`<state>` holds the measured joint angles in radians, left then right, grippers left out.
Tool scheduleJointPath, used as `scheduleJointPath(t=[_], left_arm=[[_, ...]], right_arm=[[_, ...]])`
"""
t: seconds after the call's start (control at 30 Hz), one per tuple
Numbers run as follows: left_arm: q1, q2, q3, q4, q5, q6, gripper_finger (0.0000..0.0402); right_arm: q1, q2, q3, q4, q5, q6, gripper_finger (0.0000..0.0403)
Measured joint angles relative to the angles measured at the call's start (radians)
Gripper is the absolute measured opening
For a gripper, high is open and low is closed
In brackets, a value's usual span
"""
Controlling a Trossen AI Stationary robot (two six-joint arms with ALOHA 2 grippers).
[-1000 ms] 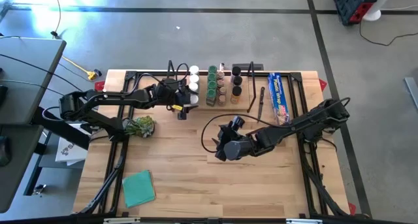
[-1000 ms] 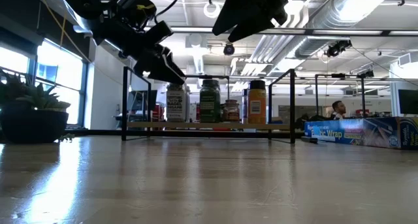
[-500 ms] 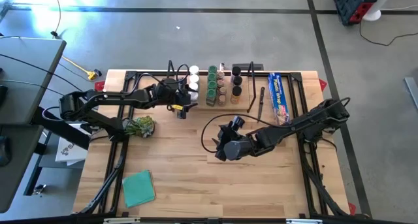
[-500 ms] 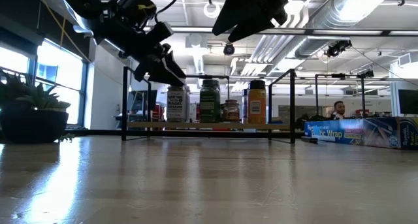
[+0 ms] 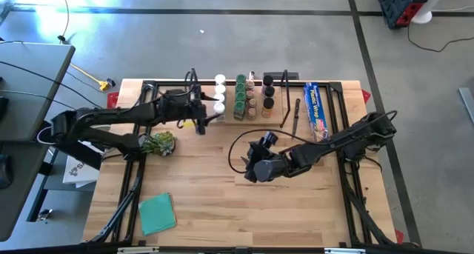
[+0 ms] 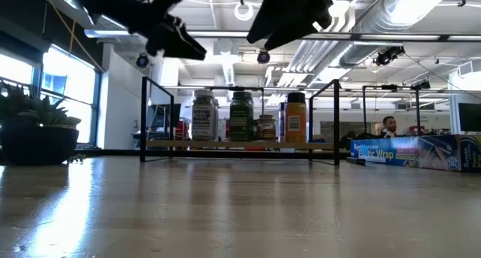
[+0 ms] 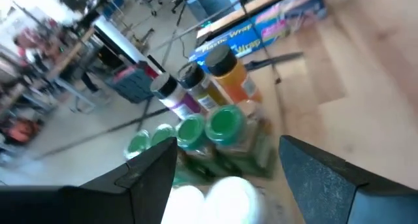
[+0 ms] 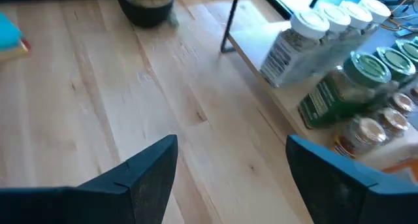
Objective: Shelf spices
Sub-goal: Return to Home Position
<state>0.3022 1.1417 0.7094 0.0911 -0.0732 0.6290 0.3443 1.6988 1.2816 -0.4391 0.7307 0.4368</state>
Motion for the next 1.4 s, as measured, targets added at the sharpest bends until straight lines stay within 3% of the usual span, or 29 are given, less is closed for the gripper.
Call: scheduleJointPath(t=[0.23, 0.37, 0.43, 0.63, 0.93, 1.1, 1.4], left_arm=[[-0.111, -0.164, 0.000, -0.214, -0.022, -0.348, 0.0266], [-0.150, -0.248, 0.000, -0.336, -0.025, -0.460, 0.0258], [-0.160, -0.292, 0.000, -0.399, -0.045, -0.490, 0.0250], [-0.167, -0.449, -0.011, -0.544, -0.095, -0.549, 0.0226], [-0.167, -0.771, -0.165, -0.559, -0.077, -0.707, 0.0209], [-0.167, -0.947, -0.242, -0.572, -0.099, -0.779, 0.0209], [-0.166, -1.138, -0.272, -0.573, -0.146, -0.834, 0.0208]], right_arm=[[0.023, -0.111, 0.000, -0.259, 0.027, 0.042, 0.0279], [0.017, -0.230, -0.028, -0.427, -0.051, 0.033, 0.0279], [-0.003, -0.317, -0.091, -0.436, -0.141, 0.008, 0.0279], [-0.092, -0.648, -0.449, -0.182, -0.460, 0.019, 0.0279], [-0.143, -1.060, -0.932, 0.406, -0.604, 0.052, 0.0279], [-0.176, -1.232, -1.070, 0.541, -0.655, 0.034, 0.0279], [-0.259, -1.571, -1.188, 0.554, -0.751, 0.026, 0.0279]])
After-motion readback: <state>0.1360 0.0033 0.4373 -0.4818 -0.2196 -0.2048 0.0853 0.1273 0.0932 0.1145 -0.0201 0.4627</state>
